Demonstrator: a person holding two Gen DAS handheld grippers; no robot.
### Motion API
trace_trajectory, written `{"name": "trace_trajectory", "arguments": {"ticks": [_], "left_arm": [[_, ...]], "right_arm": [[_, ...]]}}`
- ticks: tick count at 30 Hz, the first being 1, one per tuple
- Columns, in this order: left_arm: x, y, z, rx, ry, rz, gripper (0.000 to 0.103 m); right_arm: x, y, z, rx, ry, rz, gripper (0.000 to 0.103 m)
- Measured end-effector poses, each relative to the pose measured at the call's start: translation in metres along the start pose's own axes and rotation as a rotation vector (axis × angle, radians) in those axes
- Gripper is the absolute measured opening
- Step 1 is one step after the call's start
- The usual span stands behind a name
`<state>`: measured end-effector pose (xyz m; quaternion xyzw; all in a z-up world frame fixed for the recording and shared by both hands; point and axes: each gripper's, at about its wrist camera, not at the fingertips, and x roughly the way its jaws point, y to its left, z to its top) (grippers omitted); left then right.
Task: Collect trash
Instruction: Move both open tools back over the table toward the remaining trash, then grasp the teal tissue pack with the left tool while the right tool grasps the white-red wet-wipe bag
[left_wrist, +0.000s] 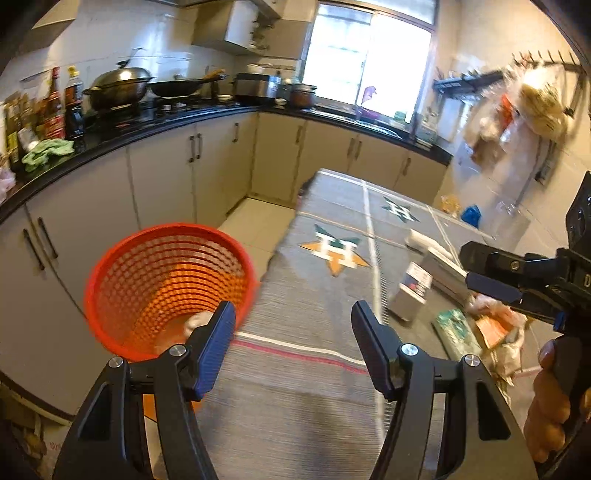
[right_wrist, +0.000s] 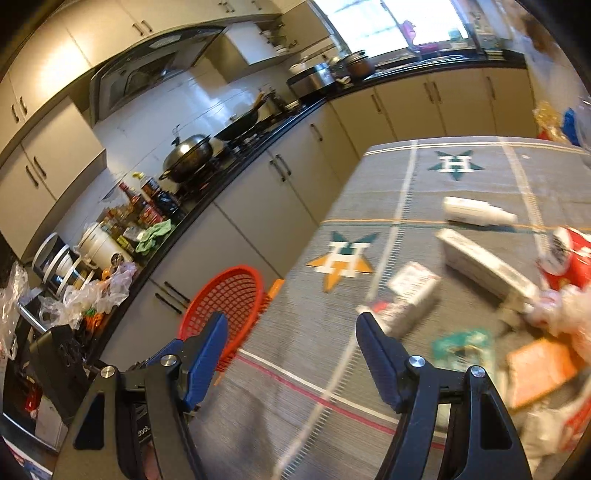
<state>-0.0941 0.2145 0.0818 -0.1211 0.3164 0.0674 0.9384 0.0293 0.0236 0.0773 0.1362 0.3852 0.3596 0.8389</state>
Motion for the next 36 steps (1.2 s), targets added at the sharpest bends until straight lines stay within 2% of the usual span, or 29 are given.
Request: {"name": "trace_trajectory", "arguments": {"ticks": [8,15,20,25,30,36], "left_arm": [[0.020,-0.064,-0.011,0.103,0.052,-0.077,0.065],[0.039,-0.119,-0.027,0.188,0.117,-0.137,0.065],[0.049,-0.144,-0.034,0.231,0.193,-0.194,0.065],[0.069,-0.159,-0.030,0.203,0.273,-0.222,0.066],[0.091,-0.168,-0.029,0.151,0.349,-0.229,0.066],[0.115,-0.185,-0.024,0.144,0.379,-0.195,0.067]], "right_arm": [[-0.079,-0.073,-0.015,0.084,-0.106,-0.134,0.076],[-0.128,-0.135,-0.032,0.182,-0.147,-0.252,0.076],[-0.142,-0.167,-0.047,0.246,-0.131,-0.282,0.076],[-0.143,-0.189,-0.061,0.315,-0.110,-0.286,0.076],[-0.142,-0.208,-0.066,0.356,-0.106,-0.319,0.076],[-0.140,-0.223,-0.061,0.380,-0.098,-0.324,0.076]]}}
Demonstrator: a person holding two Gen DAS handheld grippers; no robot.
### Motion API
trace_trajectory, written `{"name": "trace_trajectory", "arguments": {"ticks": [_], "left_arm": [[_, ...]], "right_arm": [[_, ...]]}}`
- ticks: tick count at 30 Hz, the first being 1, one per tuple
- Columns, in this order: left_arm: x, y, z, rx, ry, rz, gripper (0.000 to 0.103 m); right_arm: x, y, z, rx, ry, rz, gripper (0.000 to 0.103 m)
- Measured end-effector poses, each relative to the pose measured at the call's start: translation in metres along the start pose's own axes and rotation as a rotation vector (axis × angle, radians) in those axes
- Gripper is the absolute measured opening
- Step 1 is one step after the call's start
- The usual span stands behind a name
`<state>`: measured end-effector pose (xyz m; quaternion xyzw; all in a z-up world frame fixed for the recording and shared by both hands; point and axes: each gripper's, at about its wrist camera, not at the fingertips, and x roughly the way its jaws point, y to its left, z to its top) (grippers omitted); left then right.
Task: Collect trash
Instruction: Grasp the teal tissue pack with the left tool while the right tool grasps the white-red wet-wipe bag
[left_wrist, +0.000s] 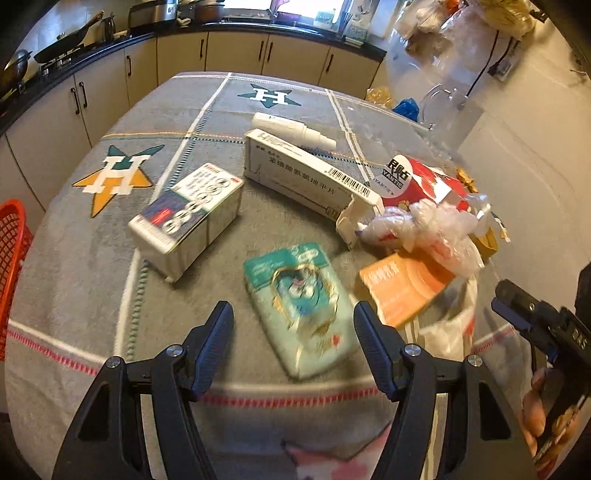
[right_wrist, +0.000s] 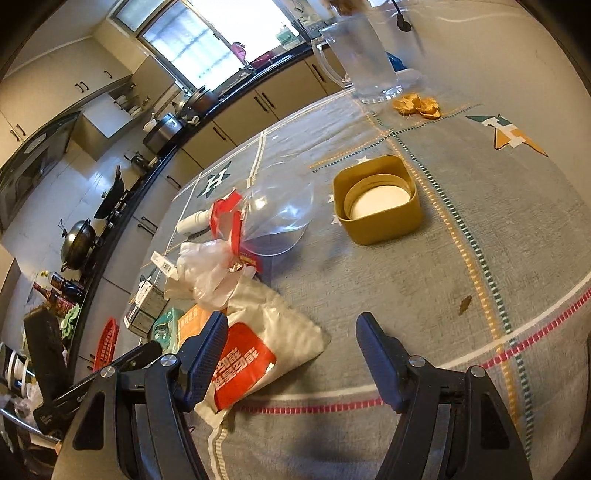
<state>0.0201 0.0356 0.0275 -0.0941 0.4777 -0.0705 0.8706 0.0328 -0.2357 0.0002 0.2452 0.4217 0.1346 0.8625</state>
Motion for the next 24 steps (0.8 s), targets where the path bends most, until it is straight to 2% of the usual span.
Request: {"name": "trace_trajectory", "arguments": {"ticks": [2,7,10,12,14,17,22,24], "left_arm": [[0.008,-0.006,0.004,0.006,0.014,-0.001,0.067],[0.022,-0.019,0.006,0.041,0.008,0.060,0.066],[0.021,-0.022,0.003,0.078,-0.015,0.118,0.054],[0.019,-0.020,0.000,0.099,-0.018,0.123,0.053],[0.013,-0.015,-0.007,0.118,-0.025,0.153,0.053],[0.002,-0.002,-0.018,0.127,-0.030,0.158,0.053],[-0.015,0.022,-0.032,0.108,-0.042,0.161,0.052],[-0.019,0.030,-0.036,0.095,-0.048,0.158,0.052]], "right_arm": [[0.006,0.000,0.004,0.001,0.013,0.002,0.076],[0.027,-0.003,0.014,0.039,0.059,0.015,0.076],[0.029,0.002,0.014,0.016,0.070,0.043,0.077],[0.030,0.006,0.009,-0.005,0.092,0.086,0.078],[0.027,0.015,0.000,-0.051,0.125,0.137,0.078],[0.019,0.029,-0.018,-0.125,0.182,0.202,0.078],[-0.003,0.060,-0.062,-0.338,0.337,0.332,0.078],[-0.016,0.071,-0.070,-0.439,0.322,0.324,0.078]]}}
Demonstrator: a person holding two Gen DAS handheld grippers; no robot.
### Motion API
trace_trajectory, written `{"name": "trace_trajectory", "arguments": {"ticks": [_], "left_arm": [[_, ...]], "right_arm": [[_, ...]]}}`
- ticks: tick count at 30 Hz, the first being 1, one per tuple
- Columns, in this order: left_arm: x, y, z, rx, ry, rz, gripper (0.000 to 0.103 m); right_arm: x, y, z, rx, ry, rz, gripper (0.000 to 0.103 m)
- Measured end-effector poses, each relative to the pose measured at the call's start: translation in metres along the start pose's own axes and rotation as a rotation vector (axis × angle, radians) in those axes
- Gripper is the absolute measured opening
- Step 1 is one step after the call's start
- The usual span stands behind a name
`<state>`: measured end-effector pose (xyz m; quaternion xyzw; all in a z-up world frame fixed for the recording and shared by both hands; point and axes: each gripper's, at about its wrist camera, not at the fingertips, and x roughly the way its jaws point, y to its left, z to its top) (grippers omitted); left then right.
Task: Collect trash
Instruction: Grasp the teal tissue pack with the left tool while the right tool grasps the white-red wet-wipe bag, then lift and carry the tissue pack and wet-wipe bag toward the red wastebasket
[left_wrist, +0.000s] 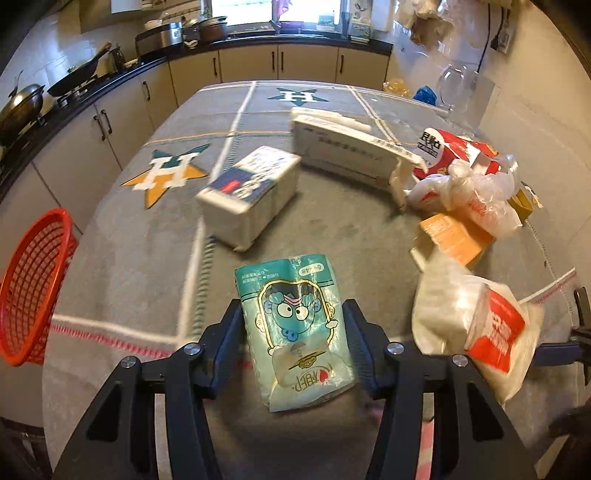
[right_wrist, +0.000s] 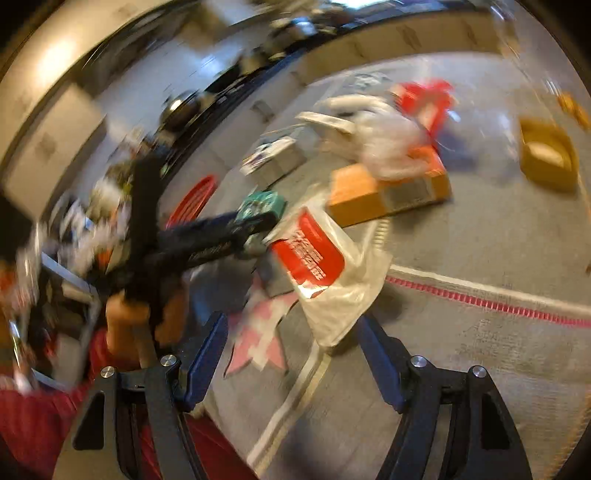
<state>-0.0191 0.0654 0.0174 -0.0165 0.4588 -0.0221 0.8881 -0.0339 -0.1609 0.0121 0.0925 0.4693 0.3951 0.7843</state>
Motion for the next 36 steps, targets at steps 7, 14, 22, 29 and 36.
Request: {"name": "trace_trajectory", "arguments": {"ticks": [7,14,22,29,36], "left_arm": [[-0.004,0.003,-0.005,-0.005,-0.015,-0.020,0.051],[-0.008,0.005,-0.011,-0.037,-0.020,-0.022,0.050],[-0.011,0.010,-0.016,-0.059,-0.018,-0.007,0.050],[-0.015,0.011,-0.018,-0.058,-0.037,-0.009,0.049],[-0.031,0.012,-0.020,-0.050,-0.056,-0.003,0.048]], "right_arm": [[0.005,0.020,0.028,-0.211,-0.065,-0.270,0.084],[0.060,0.040,0.044,-0.418,0.056,-0.344,0.084],[0.094,0.039,0.041,-0.448,0.141,-0.316,0.053],[0.081,0.032,0.039,-0.365,0.071,-0.260,0.052],[0.062,0.031,0.049,-0.270,-0.010,-0.196,0.052]]}}
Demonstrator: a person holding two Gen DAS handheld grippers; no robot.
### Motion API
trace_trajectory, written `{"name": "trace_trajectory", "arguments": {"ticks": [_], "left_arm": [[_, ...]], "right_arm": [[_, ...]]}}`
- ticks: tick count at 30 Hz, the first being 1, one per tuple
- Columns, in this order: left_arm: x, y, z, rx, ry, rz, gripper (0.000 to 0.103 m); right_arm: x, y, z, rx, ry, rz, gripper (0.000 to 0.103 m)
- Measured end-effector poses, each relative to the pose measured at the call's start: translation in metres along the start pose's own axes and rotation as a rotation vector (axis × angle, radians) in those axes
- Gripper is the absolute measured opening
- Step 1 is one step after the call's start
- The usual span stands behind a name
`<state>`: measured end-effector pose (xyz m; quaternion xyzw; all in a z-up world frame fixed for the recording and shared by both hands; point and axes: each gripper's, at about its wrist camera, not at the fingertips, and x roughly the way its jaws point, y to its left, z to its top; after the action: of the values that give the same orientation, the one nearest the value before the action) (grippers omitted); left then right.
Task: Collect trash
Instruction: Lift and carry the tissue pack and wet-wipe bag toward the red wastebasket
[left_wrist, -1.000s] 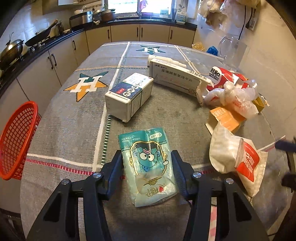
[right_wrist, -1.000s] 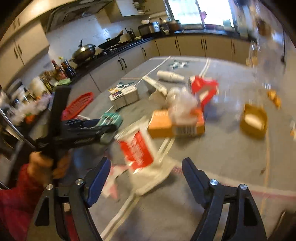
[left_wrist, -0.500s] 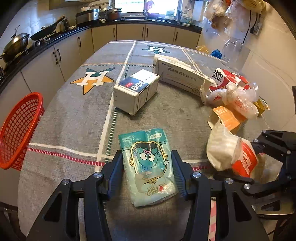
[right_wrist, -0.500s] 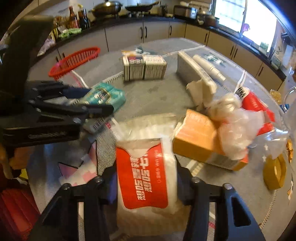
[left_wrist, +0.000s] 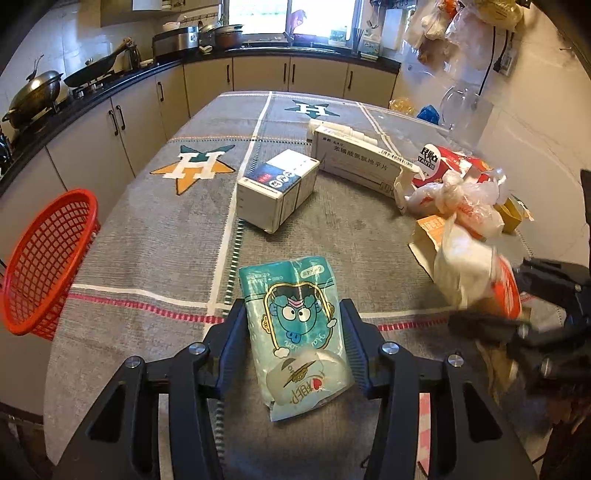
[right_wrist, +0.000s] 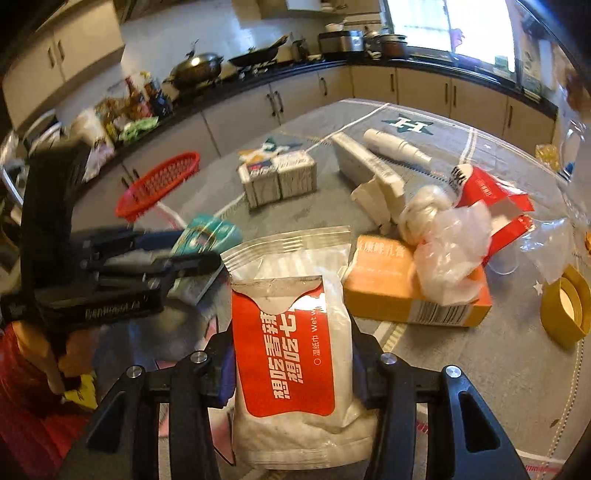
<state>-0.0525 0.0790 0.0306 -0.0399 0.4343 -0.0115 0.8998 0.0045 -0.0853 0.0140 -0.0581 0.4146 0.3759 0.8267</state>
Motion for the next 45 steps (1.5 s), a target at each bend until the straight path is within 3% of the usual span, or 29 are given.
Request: {"name": "trace_trajectory", "arguments": {"ticks": [11,14,32,45], "left_arm": [[-0.036,0.002,0.004,-0.017,-0.062,0.040,0.048],[-0.041,0.002,0.005,-0.027,-0.070,0.047,0.048],[-0.051,0.004,0.004,-0.062,-0.091,0.036,0.048],[-0.058,0.011,0.005,-0.084,-0.112,0.020,0.048]], "right_arm": [[-0.016,0.020,0.055,0.077,-0.152,-0.100,0.052],[-0.014,0.021,0.051,0.080,-0.168,-0.064,0.052],[-0.002,-0.007,0.038,0.135,-0.173,-0.033,0.052],[0.009,0.000,0.032,0.085,-0.166,-0.020,0.052]]}}
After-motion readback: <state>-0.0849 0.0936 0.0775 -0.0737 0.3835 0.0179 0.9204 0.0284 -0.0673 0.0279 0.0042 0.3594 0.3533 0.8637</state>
